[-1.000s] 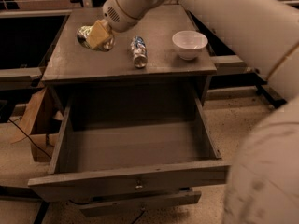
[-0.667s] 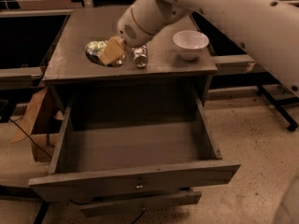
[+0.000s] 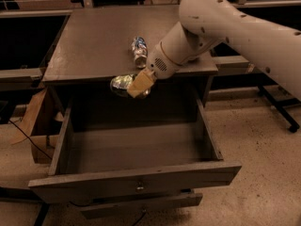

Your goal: Place green can into top drawer

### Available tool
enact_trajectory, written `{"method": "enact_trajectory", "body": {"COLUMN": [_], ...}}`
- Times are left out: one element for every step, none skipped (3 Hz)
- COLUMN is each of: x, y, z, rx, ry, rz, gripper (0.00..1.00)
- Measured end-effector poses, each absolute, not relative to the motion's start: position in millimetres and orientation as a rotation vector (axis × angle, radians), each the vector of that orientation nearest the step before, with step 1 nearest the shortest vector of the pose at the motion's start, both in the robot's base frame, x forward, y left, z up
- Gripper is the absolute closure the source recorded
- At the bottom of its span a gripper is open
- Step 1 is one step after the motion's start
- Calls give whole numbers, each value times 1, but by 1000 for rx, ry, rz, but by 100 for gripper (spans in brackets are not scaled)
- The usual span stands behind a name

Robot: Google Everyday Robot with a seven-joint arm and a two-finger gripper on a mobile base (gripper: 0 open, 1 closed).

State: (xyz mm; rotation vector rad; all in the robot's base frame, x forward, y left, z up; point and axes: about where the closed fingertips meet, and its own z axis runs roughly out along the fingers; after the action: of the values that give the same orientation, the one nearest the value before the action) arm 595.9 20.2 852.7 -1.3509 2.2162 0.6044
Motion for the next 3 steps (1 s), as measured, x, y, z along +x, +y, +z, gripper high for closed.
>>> {"method": "enact_trajectory", "body": {"x": [598,609,616], "y": [7,-8,-16], "z": [808,745,712], "rx": [-1378,-1333,-1279], "ry": [2302,2460,2547], "rz": [664,720,746], "gripper": [100,100,100]}}
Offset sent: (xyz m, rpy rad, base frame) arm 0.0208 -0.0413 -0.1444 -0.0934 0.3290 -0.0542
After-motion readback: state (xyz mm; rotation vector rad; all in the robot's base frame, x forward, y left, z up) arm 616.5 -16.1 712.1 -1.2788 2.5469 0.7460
